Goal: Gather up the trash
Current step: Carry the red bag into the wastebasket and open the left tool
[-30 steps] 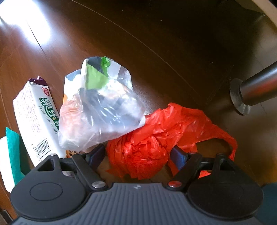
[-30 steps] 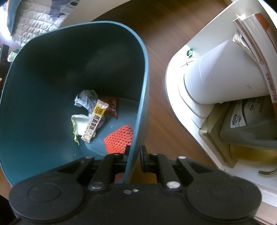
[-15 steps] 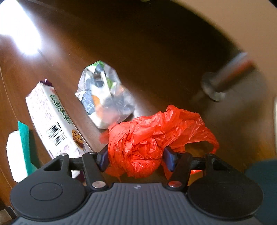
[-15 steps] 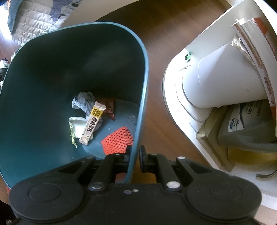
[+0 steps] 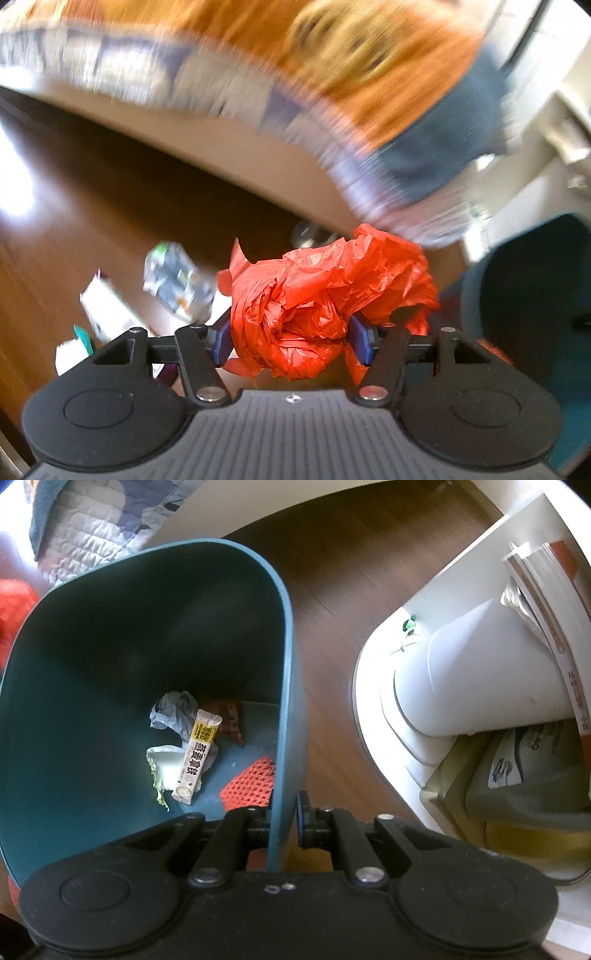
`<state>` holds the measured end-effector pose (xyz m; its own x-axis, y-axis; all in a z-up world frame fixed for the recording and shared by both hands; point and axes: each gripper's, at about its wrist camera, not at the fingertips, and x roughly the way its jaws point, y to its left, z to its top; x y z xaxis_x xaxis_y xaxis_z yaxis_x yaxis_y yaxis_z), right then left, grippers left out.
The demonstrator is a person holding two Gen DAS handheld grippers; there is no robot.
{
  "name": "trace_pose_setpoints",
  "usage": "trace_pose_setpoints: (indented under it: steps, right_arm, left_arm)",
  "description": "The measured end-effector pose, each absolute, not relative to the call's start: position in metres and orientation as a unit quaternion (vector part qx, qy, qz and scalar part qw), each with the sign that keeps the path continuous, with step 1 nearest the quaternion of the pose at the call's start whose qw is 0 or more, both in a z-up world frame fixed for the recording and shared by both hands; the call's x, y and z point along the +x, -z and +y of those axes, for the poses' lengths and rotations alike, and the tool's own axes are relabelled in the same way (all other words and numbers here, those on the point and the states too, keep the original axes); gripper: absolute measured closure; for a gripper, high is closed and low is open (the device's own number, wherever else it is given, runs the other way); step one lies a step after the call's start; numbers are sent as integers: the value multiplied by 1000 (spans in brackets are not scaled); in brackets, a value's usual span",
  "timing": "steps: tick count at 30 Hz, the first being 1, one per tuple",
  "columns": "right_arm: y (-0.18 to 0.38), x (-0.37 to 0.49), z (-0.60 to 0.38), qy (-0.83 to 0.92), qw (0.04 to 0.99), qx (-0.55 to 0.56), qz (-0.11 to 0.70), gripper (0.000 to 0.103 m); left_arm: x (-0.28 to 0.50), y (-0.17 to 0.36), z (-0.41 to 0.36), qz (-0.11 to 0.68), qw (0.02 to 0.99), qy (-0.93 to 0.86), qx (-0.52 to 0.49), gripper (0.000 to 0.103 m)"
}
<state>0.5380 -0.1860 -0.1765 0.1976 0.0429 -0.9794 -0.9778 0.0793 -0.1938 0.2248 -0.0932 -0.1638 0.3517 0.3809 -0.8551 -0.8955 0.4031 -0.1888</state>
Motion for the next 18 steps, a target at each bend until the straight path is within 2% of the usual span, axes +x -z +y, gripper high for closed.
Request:
trace_pose_setpoints:
  steps: [4, 9, 18]
  right_arm:
    - [177, 539, -185, -453, 575, -515, 446, 97]
    - [178, 542, -185, -463, 573, -512, 442, 97]
    - [181, 543, -181, -474, 567, -515, 435, 97]
  left_arm:
    - [239, 116, -117, 357, 786, -405, -300, 43]
    - [287, 84, -141, 354, 820, -374, -248, 43]
    - [349, 81, -178, 369, 850, -314, -204, 43]
